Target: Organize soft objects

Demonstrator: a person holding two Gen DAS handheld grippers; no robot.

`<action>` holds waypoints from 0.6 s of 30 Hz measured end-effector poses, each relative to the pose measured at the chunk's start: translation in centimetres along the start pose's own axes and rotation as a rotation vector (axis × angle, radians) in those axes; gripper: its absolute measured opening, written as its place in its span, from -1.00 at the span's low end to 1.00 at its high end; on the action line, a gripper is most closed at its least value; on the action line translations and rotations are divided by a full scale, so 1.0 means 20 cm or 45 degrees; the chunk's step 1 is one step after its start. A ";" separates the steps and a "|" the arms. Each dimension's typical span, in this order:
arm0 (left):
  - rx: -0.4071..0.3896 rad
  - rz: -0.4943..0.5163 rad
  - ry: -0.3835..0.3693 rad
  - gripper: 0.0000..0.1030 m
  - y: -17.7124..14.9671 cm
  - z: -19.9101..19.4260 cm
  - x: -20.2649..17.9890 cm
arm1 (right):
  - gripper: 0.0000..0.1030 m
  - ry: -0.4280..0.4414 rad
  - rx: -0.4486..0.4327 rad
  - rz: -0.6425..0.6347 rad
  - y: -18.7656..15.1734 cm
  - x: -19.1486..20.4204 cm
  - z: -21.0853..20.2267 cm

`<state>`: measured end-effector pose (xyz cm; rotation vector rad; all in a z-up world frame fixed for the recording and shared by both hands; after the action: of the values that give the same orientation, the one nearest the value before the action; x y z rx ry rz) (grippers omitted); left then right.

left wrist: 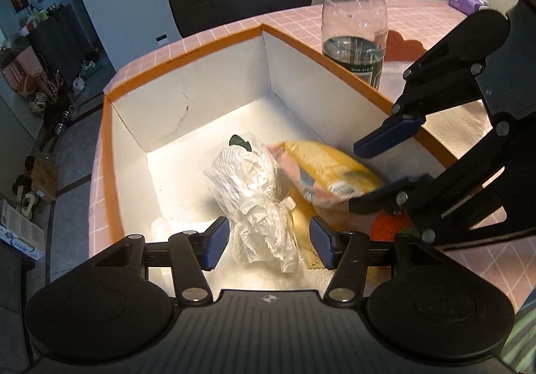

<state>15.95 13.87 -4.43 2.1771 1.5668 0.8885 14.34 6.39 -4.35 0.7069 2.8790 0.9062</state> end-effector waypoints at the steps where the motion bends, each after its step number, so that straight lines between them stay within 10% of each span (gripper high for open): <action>1: -0.006 -0.005 0.002 0.34 0.00 -0.01 0.01 | -0.16 -0.004 -0.008 -0.001 0.00 0.00 -0.01; 18: -0.473 -0.125 0.000 0.36 0.11 -0.48 -0.27 | 0.34 -0.233 -0.483 0.289 -0.33 -0.11 -0.64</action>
<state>10.37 7.07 2.46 1.8259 1.3660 1.0514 11.44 -6.25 2.45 1.0213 2.4028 1.2900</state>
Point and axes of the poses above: each gripper's, at about its wrist camera, not at the fingertips, and z roughly the way its jaws point, x to its left, y to its top, the point moved 7 cm from there along z, roughly the way its jaws point, and after that the axes turned 12 degrees about y, right-handed, at the moved point
